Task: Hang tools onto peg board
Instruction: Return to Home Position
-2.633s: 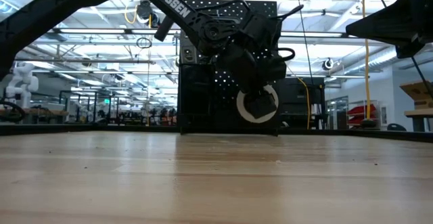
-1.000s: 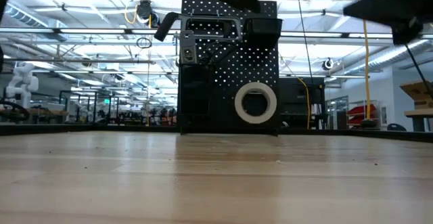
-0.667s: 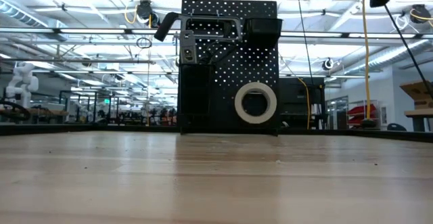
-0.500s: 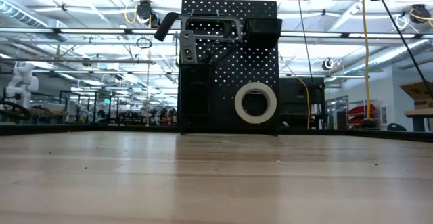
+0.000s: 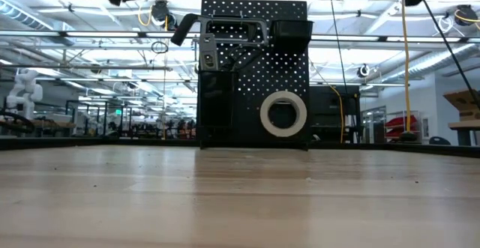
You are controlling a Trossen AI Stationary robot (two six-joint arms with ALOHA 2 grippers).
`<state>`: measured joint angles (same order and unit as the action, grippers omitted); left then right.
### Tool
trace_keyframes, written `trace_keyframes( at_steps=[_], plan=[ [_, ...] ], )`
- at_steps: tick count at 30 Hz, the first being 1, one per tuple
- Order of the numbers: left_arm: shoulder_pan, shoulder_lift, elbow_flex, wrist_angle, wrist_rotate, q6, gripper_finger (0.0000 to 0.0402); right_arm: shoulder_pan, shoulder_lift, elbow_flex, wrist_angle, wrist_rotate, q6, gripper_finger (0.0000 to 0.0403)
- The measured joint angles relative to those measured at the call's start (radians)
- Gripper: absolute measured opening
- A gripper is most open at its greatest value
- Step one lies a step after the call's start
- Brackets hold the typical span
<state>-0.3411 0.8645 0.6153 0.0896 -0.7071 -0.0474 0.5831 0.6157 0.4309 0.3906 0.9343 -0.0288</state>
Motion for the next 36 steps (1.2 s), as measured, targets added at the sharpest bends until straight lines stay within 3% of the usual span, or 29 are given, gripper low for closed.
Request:
trace_keyframes(
  at_steps=[6, 11, 15, 19, 23, 27, 31, 36],
  plan=[
    [0.004, -0.096, -0.071, 0.009, 0.023, 0.007, 0.0279, -0.053, -0.142, 0.000, -0.281, -0.114, 0.129, 0.0000],
    [0.052, -0.168, -0.133, 0.021, 0.149, 0.008, 0.0279, -0.102, -0.219, 0.000, -0.518, -0.136, 0.265, 0.0000],
    [0.115, -0.202, -0.222, 0.119, 0.239, 0.003, 0.0279, -0.147, -0.241, -0.001, -0.605, -0.215, 0.343, 0.0000],
    [0.175, -0.227, -0.298, 0.186, 0.330, 0.001, 0.0279, -0.189, -0.239, -0.007, -0.620, -0.258, 0.350, 0.0000],
    [0.209, -0.264, -0.338, 0.193, 0.351, 0.000, 0.0279, -0.214, -0.268, -0.090, -0.618, -0.271, 0.379, 0.0000],
    [0.235, -0.309, -0.365, 0.186, 0.367, 0.000, 0.0279, -0.239, -0.340, -0.222, -0.504, -0.346, 0.410, 0.0000],
    [0.268, -0.352, -0.378, 0.180, 0.434, 0.003, 0.0279, -0.266, -0.395, -0.303, -0.352, -0.420, 0.340, 0.0000],
    [0.327, -0.393, -0.404, 0.190, 0.525, -0.001, 0.0279, -0.327, -0.438, -0.356, -0.331, -0.473, 0.321, 0.0000]
  ],
)
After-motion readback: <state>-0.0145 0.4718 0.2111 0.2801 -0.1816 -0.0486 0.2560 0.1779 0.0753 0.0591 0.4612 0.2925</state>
